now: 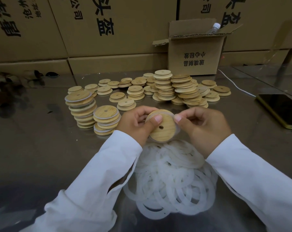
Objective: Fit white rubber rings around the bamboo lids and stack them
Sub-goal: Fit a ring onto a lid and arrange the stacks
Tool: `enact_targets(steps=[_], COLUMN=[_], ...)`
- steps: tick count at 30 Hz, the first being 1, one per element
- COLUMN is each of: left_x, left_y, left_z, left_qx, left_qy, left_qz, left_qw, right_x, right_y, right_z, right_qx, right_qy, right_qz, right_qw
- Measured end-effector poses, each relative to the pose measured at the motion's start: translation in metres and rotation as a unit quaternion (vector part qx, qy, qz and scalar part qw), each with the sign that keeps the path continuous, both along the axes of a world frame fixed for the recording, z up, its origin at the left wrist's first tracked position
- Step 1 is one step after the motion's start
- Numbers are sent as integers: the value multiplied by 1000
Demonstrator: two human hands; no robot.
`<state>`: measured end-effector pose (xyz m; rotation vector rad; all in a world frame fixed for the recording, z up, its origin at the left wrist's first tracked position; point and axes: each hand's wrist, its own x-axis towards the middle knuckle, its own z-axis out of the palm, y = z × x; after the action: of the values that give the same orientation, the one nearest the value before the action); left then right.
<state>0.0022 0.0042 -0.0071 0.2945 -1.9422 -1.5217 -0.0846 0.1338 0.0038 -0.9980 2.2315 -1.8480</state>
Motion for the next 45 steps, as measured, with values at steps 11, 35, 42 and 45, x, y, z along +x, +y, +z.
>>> enact_targets(steps=[11, 35, 42, 45], left_x=[-3, -1, 0, 1], left_y=[2, -3, -4, -6], left_z=[-4, -3, -4, -3], left_qx=[116, 115, 124, 137], left_qy=[1, 3, 6, 6], left_qz=[30, 15, -13, -32], left_qw=[993, 993, 992, 990], right_x=[-2, -2, -2, -1], right_y=[-1, 1, 3, 3], right_z=[-3, -5, -3, -3], right_qx=[-22, 37, 2, -16], right_qy=[-74, -93, -91, -66], right_qz=[34, 45, 31, 24], right_qw=[996, 994, 995, 997])
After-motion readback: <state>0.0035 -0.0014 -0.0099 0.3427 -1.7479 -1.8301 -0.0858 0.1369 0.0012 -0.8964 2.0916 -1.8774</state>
